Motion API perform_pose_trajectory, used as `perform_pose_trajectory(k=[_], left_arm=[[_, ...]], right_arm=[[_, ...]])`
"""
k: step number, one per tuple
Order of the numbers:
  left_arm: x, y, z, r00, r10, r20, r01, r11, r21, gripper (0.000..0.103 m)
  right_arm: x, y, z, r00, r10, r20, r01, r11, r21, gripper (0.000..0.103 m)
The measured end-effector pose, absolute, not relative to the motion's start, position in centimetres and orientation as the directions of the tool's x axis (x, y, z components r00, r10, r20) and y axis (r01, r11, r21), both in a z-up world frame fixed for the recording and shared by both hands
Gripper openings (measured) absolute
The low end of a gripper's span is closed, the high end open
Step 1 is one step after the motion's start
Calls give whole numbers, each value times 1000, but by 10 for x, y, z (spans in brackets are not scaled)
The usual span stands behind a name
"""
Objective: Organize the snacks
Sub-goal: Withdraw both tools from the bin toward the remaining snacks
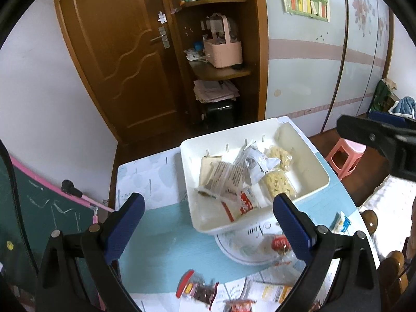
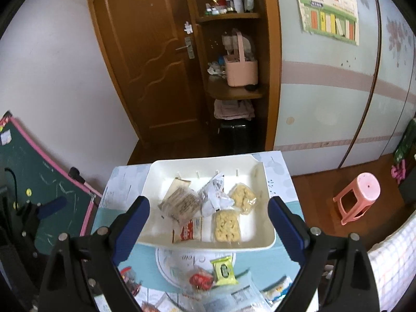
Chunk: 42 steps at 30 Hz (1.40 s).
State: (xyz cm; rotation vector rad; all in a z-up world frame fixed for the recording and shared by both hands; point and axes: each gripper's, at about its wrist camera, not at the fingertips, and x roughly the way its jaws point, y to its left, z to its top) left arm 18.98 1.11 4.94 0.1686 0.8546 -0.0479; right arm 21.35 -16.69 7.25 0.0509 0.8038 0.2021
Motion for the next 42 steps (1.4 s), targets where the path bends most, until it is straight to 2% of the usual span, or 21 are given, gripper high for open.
perform_pose_trajectory(k=[6, 15, 26, 32, 42], left_arm=[[145, 17, 49, 656, 17, -755, 118, 985, 125, 99], [71, 15, 13, 614, -63, -787, 201, 977, 78, 99], [5, 8, -75, 537, -101, -838, 272, 961, 58, 99], [-5, 10, -129, 469, -86, -879, 255, 966, 42, 99], [6, 26, -168, 392, -100, -915, 191, 981, -25, 99]], right_arm=[[170, -165, 72, 673, 237, -701, -200, 970, 136, 93], [100, -177, 28, 605, 290, -742, -256, 953, 164, 93], [11, -152, -68, 566, 225, -793, -463, 883, -81, 93], [-11, -149, -126, 470, 251, -846, -577, 813, -80, 93], [-28, -159, -184, 340, 250, -906, -738, 669, -93, 84]])
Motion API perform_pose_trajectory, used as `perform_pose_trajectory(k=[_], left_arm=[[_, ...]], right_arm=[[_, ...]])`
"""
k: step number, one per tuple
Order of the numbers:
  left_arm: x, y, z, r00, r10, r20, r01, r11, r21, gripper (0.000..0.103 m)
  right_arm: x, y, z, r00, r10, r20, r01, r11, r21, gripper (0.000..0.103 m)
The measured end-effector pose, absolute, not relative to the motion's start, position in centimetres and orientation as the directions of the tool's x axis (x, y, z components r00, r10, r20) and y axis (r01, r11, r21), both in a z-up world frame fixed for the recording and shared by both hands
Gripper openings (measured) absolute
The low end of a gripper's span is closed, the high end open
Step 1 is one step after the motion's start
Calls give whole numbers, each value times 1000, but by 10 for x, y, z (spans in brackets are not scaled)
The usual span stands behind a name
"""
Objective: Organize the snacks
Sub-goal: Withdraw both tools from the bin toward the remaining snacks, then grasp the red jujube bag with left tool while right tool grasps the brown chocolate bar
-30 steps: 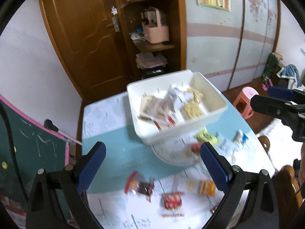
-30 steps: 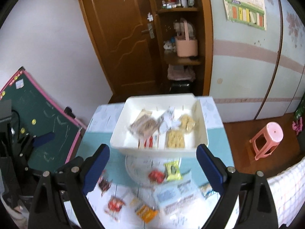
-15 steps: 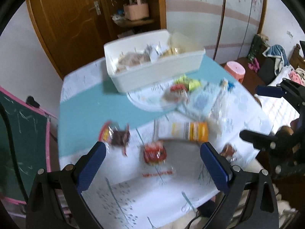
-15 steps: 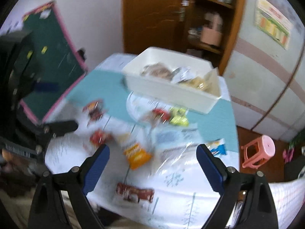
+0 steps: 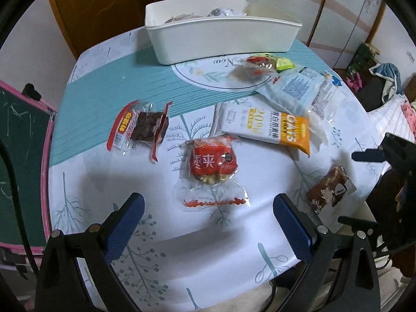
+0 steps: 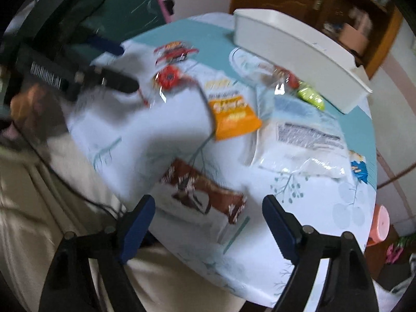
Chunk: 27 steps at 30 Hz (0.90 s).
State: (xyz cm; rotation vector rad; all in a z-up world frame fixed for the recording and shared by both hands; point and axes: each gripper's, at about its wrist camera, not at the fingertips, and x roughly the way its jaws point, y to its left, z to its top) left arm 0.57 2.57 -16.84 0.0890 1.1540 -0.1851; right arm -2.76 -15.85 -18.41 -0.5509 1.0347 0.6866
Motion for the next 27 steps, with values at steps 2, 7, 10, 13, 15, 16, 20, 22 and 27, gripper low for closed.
perform_pose_trajectory(k=[2, 7, 10, 13, 15, 16, 20, 22, 27], left_arm=[[9, 27, -171, 384, -106, -917, 180, 983, -38, 99], [19, 27, -179, 369, -113, -923, 153, 986, -59, 99], [27, 27, -183, 360, -120, -925, 127, 989, -79, 99], [35, 28, -188, 349, -131, -928, 98, 990, -103, 99], [40, 26, -192, 340, -133, -931, 91, 990, -108, 96], [42, 25, -195, 334, -127, -934, 91, 991, -103, 93], [50, 20, -207, 303, -119, -946, 84, 992, -97, 73], [53, 19, -210, 303, -109, -947, 76, 993, -90, 67], [57, 15, -210, 323, -93, -942, 68, 995, -75, 57]], right_arm=[[-27, -157, -194, 337, 228, -913, -749, 652, -114, 82], [-16, -153, -200, 324, 263, -909, -751, 656, -78, 78], [-9, -149, -200, 306, 292, -906, -753, 657, -42, 76], [-6, -146, -199, 299, 315, -901, -744, 668, -13, 65], [-7, -145, -198, 309, 321, -895, -739, 673, -14, 52], [-7, -145, -198, 312, 318, -896, -731, 683, -12, 51], [-8, -145, -198, 331, 315, -890, -702, 712, -9, 45], [-9, -146, -198, 338, 312, -888, -690, 723, -9, 44], [-11, -145, -199, 353, 310, -883, -668, 744, -6, 43]])
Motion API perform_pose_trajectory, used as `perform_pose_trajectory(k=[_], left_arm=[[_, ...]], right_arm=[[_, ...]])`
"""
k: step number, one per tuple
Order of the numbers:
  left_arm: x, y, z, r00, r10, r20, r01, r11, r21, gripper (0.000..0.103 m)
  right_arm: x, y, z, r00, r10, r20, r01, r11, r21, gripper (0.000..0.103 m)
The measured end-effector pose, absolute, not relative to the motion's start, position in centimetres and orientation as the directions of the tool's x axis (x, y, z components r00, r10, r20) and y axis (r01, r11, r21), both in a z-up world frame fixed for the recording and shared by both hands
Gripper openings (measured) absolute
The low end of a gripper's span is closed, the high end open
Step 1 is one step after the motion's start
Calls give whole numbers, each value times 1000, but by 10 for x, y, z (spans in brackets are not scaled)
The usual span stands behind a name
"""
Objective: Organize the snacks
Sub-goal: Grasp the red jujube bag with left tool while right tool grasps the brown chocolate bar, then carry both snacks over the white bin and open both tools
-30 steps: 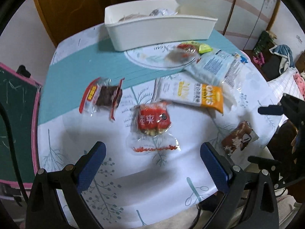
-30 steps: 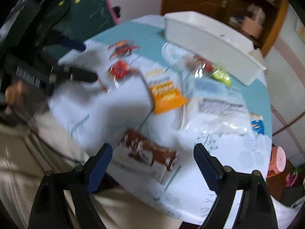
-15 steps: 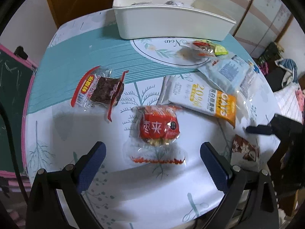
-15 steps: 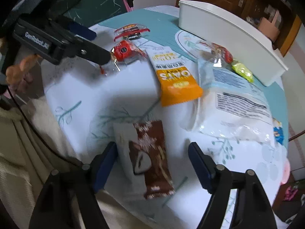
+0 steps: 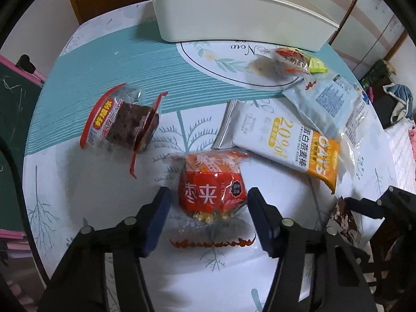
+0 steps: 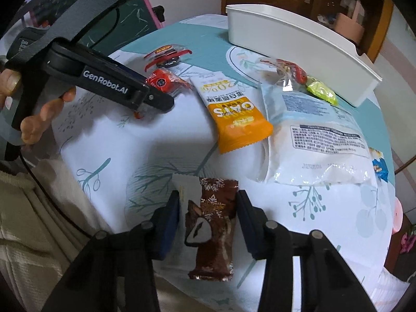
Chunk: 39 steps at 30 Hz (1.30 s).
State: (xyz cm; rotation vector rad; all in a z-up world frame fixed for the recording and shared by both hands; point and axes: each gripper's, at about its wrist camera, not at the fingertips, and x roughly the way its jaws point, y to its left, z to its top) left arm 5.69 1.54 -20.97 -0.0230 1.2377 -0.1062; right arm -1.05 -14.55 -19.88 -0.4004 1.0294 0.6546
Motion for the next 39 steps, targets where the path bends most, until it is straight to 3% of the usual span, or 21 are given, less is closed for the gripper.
perform_pose_trajectory(k=[2, 17, 30, 39], left_arm=[[56, 16, -209, 333, -87, -939, 61, 996, -71, 49], [24, 21, -168, 429, -115, -896, 105, 992, -77, 48], [42, -9, -81, 562, -125, -818, 218, 976, 1, 48], [122, -10, -7, 609, -64, -790, 185, 981, 63, 49]], right_arm=[[-10, -145, -199, 353, 308, -884, -663, 748, -4, 42], [-8, -149, -175, 380, 318, -868, -617, 787, 18, 35], [34, -155, -88, 539, 386, -748, -558, 829, 26, 35], [121, -155, -5, 694, 303, -653, -423, 906, -30, 35]])
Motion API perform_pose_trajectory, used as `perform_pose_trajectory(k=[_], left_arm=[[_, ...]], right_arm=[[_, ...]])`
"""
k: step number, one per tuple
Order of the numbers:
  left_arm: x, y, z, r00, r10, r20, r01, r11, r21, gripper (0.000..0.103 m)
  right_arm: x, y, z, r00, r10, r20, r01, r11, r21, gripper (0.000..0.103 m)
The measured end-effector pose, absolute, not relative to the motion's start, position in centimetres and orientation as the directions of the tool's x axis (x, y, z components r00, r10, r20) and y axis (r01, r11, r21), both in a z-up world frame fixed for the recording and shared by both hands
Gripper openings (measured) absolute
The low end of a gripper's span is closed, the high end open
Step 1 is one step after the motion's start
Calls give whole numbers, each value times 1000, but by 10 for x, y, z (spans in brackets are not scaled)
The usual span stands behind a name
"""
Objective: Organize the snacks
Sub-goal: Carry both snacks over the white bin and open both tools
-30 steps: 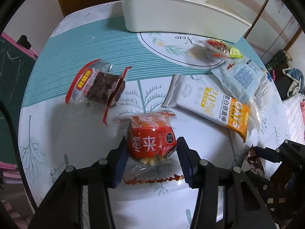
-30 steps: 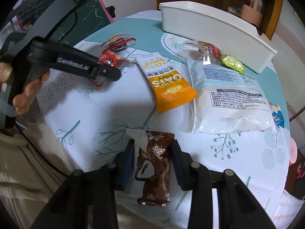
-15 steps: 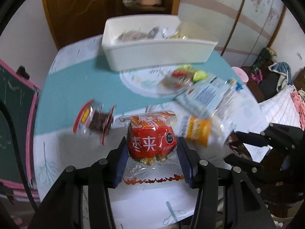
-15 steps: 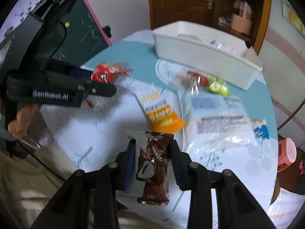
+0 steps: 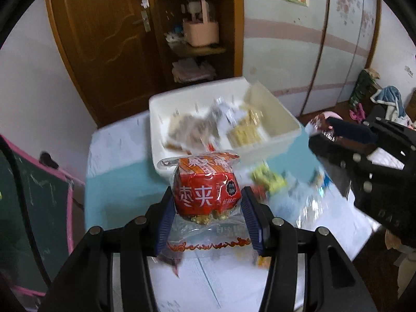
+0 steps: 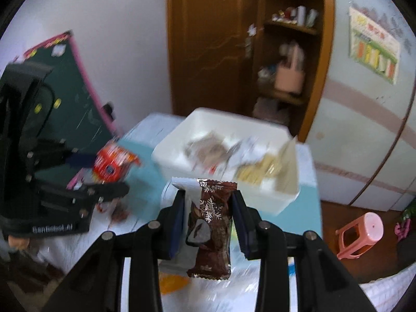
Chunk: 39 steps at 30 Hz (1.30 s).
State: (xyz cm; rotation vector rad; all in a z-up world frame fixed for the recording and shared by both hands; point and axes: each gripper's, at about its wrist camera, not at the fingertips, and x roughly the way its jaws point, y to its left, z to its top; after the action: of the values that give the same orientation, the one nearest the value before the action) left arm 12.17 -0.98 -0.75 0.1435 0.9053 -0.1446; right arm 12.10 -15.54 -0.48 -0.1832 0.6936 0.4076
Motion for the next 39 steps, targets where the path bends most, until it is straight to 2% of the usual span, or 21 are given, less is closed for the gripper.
perform_pose_trajectory(k=[8, 17, 18, 21, 23, 24, 28, 32, 39], left_arm=[[220, -16, 45, 683, 7, -730, 122, 985, 123, 49], [305, -31, 29, 655, 43, -754, 103, 984, 146, 50], [312, -32, 20, 644, 50, -764, 100, 984, 150, 52], [321, -38, -3, 620, 77, -781, 100, 979, 176, 68], [322, -41, -15, 608, 94, -788, 105, 975, 197, 94], [320, -42, -22, 602, 92, -793, 114, 973, 199, 97], [318, -40, -37, 566, 77, -821, 137, 973, 185, 97], [307, -34, -38, 554, 77, -829, 124, 977, 174, 97], [275, -21, -7, 598, 68, -799, 109, 980, 164, 97]], right_arm=[[228, -166, 48, 744, 279, -607, -297, 952, 73, 36], [299, -168, 35, 701, 267, -662, -226, 963, 149, 37], [302, -168, 31, 691, 271, -671, -224, 962, 157, 38], [316, -163, 10, 648, 267, -714, -218, 962, 161, 40], [324, -163, -3, 611, 269, -744, -215, 962, 171, 42], [324, -163, -8, 598, 272, -754, -212, 961, 179, 48], [318, -168, -19, 598, 269, -755, -197, 962, 187, 74], [314, -172, -16, 593, 272, -758, -189, 962, 197, 77], [293, -172, -3, 594, 276, -756, -183, 961, 207, 77]])
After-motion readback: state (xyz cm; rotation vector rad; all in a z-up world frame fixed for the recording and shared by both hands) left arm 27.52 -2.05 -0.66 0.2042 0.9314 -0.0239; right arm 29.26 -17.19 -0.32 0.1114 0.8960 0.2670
